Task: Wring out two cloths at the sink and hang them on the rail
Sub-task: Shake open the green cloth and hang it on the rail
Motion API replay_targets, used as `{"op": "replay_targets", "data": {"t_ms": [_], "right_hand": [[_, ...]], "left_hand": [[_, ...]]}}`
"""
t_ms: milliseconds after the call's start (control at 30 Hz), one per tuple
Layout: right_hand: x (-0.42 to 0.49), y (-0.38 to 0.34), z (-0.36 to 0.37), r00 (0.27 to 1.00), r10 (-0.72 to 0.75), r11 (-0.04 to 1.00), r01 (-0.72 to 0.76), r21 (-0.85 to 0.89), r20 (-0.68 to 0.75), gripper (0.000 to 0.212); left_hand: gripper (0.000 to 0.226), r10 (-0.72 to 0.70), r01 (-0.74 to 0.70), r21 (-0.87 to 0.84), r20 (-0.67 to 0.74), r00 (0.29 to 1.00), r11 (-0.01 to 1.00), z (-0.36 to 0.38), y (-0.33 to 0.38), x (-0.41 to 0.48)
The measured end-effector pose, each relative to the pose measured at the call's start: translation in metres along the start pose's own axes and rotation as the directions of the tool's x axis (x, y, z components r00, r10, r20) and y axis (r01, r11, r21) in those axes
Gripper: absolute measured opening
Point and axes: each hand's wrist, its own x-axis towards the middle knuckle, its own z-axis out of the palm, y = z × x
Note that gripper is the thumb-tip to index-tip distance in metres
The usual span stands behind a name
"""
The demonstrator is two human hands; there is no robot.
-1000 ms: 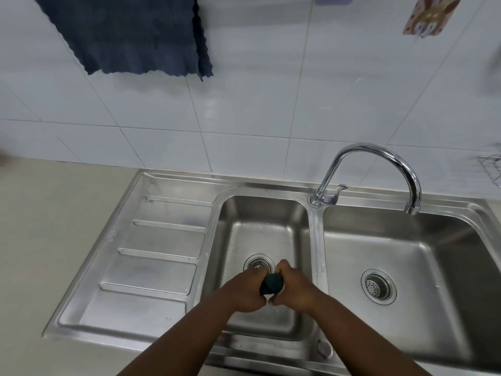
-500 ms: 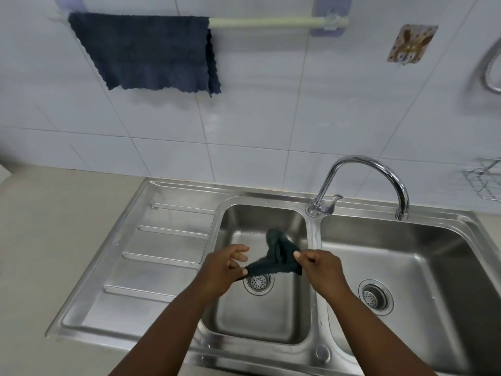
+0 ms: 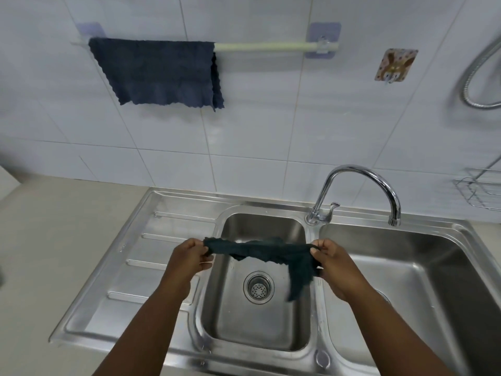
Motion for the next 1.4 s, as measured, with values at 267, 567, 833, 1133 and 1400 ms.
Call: {"op": "replay_targets", "data": {"t_ms": [267,567,833,1133,1400], "right_hand": [[-0.02,-0.027,-0.002,0.915,-0.382,0.741,0.388,-0.548,0.131,0.009],[-0.012,-0.015,-0.018,0.755,-0.48,0.302,0.621,-0.724,0.447,0.036],[-0.017,-0.032,-0.009,0.885,-0.461,0.843,0.414,-0.343,-0.063,0.017],[-0.012,-0.091,-0.013,0.911,-0.372,0.796,0.412,-0.444,0.178,0.05],[-0.041,-0.128,-0.001,0.295,-0.95,0.116,0.641,-0.759,0.104,0.035]], "left_hand": [[0.013,0.298,-0.261,0.2,-0.187,0.936,0.944,0.003,0.014,-0.013],[0.013,0.21,-0.242,-0.102,-0.253,0.944,0.965,-0.014,0.035,-0.013],[0.016,0.323,-0.338,-0.093,-0.145,0.935,0.937,-0.012,0.043,-0.021],[0.009,0.425,-0.425,0.167,0.034,0.904,0.89,-0.006,0.08,-0.006],[0.017,0.729,-0.775,-0.097,-0.284,0.623,0.624,-0.03,0.138,-0.054]]}}
